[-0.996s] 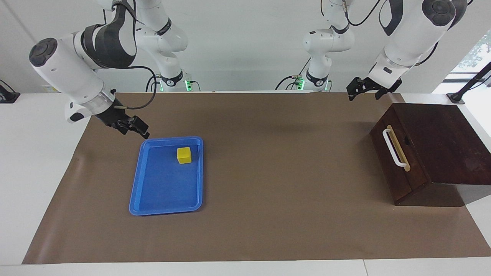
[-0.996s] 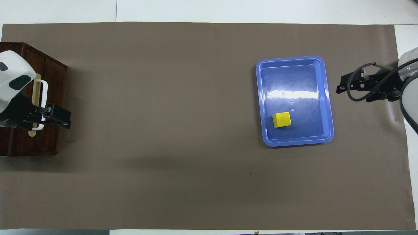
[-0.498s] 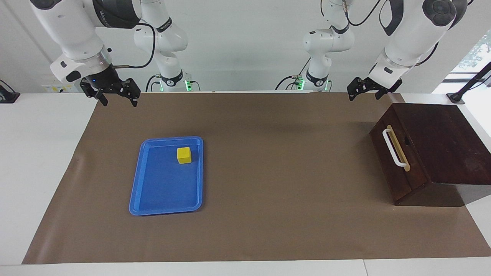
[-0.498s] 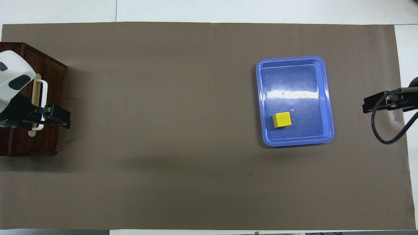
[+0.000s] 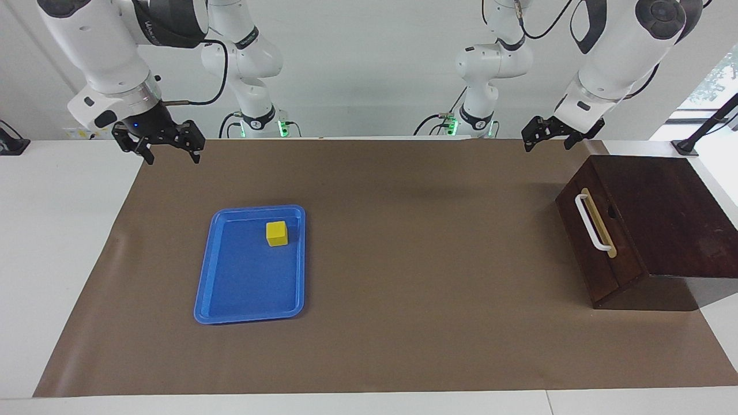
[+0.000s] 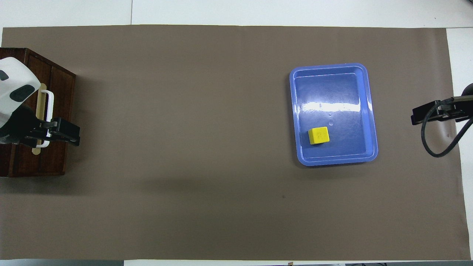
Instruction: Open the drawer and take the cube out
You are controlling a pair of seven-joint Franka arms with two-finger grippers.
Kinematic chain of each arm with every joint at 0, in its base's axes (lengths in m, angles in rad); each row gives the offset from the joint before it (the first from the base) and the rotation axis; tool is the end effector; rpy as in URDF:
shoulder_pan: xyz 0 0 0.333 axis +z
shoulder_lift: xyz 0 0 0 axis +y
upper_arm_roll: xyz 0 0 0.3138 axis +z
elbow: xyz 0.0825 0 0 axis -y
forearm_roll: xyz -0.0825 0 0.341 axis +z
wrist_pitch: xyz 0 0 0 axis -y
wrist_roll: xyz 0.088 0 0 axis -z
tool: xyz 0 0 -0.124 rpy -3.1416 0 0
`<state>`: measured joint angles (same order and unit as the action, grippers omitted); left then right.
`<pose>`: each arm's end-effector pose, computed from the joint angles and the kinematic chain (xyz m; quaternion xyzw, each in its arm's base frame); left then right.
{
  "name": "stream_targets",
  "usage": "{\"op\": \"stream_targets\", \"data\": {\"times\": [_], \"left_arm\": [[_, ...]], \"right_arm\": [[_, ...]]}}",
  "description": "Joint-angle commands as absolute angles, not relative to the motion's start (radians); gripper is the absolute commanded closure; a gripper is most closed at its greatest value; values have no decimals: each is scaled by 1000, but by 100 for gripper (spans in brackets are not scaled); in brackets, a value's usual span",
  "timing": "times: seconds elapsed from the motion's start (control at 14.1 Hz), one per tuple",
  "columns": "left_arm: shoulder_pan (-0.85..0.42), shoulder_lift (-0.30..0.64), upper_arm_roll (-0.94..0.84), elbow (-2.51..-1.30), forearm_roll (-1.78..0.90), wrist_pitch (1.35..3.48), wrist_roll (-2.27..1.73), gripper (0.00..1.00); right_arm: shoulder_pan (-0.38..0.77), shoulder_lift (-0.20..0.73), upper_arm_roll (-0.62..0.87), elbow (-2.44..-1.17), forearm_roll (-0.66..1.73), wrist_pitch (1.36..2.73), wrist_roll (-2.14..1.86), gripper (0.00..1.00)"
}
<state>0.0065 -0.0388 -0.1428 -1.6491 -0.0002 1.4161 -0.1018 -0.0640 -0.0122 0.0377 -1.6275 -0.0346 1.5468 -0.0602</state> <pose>0.4722 -0.0661 0.5799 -0.9951 0.0169 0.0961 0.0142 0.5020 -0.0175 0.5854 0.9991 0.0171 -0.0350 0.0160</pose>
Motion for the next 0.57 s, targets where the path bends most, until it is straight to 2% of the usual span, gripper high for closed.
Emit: {"op": "stream_targets", "data": {"times": [0.0, 0.5], "left_arm": [[15, -60, -147, -1667, 2, 1411, -100, 0], [15, -61, -147, -1667, 2, 1411, -100, 0]], "right_arm": [[-81, -12, 49, -1632, -11, 1555, -71, 0], [-78, -15, 48, -1626, -12, 1551, -71, 0]]}}
